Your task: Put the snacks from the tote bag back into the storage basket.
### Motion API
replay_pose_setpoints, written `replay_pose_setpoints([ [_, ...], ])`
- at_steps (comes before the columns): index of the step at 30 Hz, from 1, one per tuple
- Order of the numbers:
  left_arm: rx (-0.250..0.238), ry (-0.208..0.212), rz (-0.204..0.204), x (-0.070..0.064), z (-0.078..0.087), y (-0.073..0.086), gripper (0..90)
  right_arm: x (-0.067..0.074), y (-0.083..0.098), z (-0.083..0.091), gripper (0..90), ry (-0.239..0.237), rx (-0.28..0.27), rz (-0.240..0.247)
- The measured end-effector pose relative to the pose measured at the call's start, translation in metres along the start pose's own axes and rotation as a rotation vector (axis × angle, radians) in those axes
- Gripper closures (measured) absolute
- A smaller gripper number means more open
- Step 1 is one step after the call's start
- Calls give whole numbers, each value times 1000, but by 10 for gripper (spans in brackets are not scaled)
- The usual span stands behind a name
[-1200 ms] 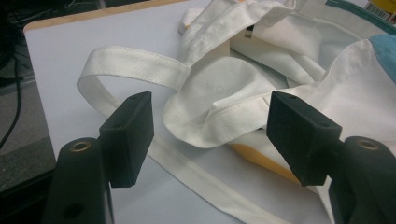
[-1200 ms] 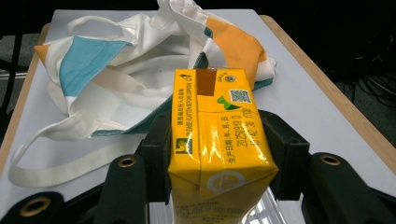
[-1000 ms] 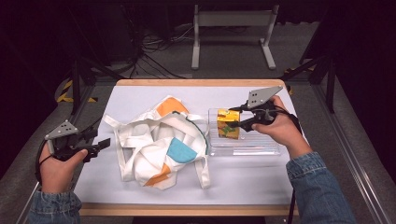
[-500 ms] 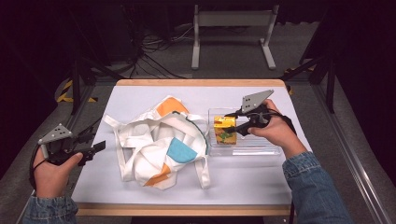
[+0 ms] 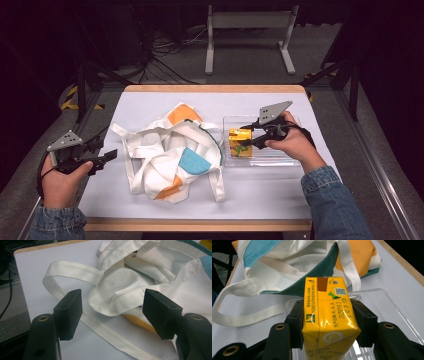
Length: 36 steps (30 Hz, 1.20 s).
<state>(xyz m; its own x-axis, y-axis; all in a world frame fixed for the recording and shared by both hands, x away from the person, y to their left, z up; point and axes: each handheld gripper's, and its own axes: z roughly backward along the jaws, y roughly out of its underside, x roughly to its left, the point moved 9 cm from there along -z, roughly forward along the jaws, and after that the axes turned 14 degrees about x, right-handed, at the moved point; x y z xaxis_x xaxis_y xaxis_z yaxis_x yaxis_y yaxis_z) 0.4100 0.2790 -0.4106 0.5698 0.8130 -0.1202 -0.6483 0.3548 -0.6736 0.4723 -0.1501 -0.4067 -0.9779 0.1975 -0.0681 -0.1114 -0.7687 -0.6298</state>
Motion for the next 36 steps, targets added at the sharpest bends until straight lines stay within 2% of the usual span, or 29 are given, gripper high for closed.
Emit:
replay_pose_setpoints([
  [9, 2, 7, -1, 0, -2, -2, 333, 3, 8, -9, 513, -29, 9, -10],
  [16, 6, 9, -8, -2, -3, -2, 332, 6, 8, -10, 512, -55, -6, 0],
  [25, 1, 15, -10, -3, -3, -3, 335, 8, 10, -9, 512, -61, 2, 18],
  [31, 3, 14, -10, -3, -3, -3, 337, 7, 14, -8, 509, -65, 13, -5],
  [36, 5, 18, -15, -4, -5, -4, 336, 8, 18, -7, 505, -58, 34, -4],
])
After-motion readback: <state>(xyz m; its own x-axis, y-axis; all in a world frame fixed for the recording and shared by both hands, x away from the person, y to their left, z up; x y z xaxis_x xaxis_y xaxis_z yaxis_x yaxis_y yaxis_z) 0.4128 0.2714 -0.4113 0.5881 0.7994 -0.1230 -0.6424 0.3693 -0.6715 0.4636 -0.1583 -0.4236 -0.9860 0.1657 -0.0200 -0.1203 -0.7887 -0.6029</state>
